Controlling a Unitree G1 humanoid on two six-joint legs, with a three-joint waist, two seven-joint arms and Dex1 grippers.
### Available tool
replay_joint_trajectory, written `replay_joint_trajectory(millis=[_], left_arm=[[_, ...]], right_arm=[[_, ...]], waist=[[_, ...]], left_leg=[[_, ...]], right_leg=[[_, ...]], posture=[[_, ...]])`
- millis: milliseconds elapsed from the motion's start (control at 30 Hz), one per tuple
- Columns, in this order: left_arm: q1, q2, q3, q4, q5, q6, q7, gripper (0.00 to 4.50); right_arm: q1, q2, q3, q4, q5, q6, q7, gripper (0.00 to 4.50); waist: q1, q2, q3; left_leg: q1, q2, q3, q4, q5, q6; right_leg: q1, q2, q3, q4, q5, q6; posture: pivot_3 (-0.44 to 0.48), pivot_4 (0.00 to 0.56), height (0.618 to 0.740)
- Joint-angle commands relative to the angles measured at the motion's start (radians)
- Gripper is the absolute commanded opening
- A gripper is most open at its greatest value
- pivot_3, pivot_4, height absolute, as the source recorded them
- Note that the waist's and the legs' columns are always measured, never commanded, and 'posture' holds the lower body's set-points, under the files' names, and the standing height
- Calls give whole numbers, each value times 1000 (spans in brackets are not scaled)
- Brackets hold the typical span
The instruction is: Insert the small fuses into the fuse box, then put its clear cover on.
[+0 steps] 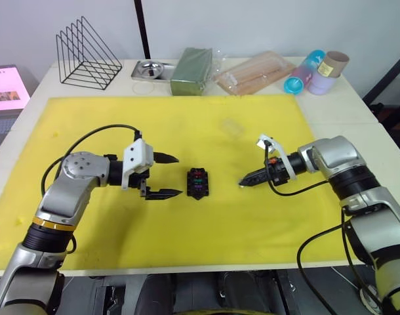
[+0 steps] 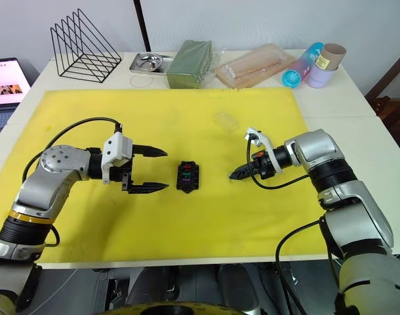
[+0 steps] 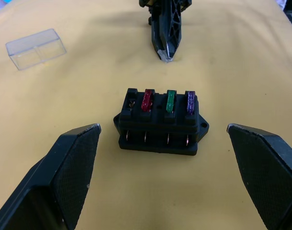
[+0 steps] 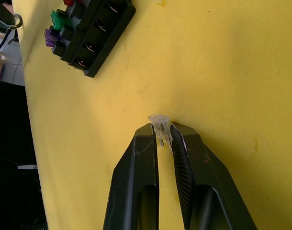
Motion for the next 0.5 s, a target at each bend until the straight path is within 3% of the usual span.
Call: replay_joint_trajectory(millis=[33,300,500], left_arm=[[-14,0,10,-15,-4,-10,4,4500],[-18,-3,9,-10,-3,-12,6,4500],[-14,-3,10,-13,-5,-11,7,4500]], right_arm=[[-19,5,-8,3,-7,-6,7,47],[-23,-20,-40,-36,22,51,4,47],[-13,-37,-129,-139,103,218,-53,47]], waist=[[0,0,0],[0,0,0],[1,0,0]], left_leg=[[0,0,0,0,0,0],[0,0,0,0,0,0],[0,0,-1,0,0,0]], right_leg=[[0,0,0,0,0,0],[0,0,0,0,0,0],[0,0,0,0,0,0]], posture=[[0,150,740],[0,150,740],[0,150,740]])
